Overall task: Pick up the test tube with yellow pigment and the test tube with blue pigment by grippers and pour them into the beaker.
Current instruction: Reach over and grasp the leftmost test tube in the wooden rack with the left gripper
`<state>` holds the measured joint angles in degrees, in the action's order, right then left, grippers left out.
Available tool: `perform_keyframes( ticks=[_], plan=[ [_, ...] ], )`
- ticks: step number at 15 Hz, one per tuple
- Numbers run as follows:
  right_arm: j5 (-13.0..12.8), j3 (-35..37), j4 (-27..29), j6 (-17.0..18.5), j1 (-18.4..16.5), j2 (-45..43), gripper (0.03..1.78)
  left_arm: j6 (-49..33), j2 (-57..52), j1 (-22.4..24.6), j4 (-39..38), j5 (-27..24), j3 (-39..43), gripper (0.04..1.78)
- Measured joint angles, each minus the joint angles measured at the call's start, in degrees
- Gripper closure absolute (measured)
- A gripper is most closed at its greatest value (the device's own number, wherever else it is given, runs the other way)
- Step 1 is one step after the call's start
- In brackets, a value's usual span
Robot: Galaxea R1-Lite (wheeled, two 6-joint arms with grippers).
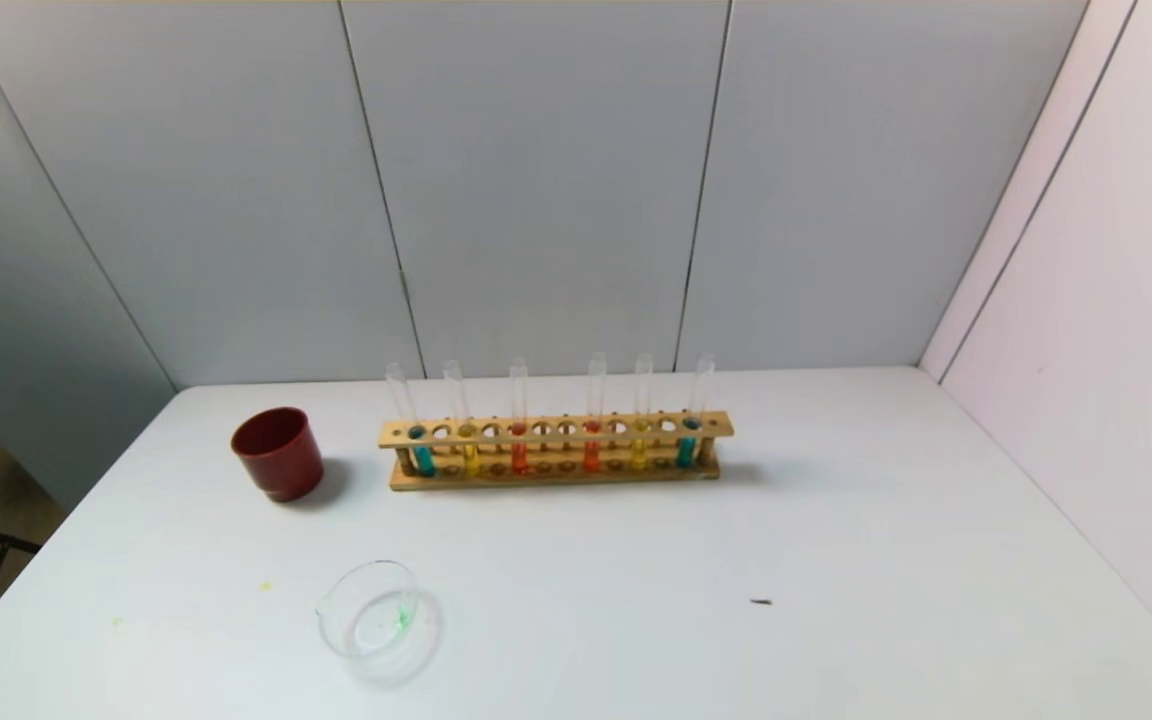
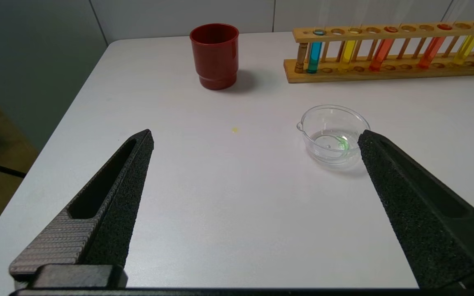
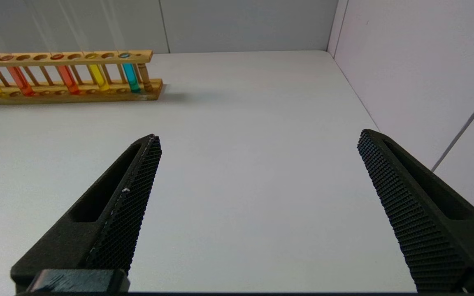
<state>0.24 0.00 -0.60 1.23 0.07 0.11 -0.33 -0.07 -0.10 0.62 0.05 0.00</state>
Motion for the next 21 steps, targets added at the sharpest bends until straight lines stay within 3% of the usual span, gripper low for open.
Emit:
perform_keyframes(
  ticks=[8,14,17,21],
  plan=[
    [0.0,0.0,0.0,0.0,0.0,0.0,0.07,0.3,0.0,0.0,0.9,0.0,-0.7,0.07],
    [0.0,0.0,0.0,0.0,0.0,0.0,0.07,-0.5,3.9,0.0,5.6,-2.7,-9.7,0.07],
    [0.0,0.0,0.0,0.0,0.0,0.0,0.07,-0.6,10.6,-0.2,3.4,-3.2,-13.3,0.07],
    [0.0,0.0,0.0,0.0,0.0,0.0,0.07,-0.6,23.1,-0.5,-5.5,-3.6,-17.8,0.07]
  ],
)
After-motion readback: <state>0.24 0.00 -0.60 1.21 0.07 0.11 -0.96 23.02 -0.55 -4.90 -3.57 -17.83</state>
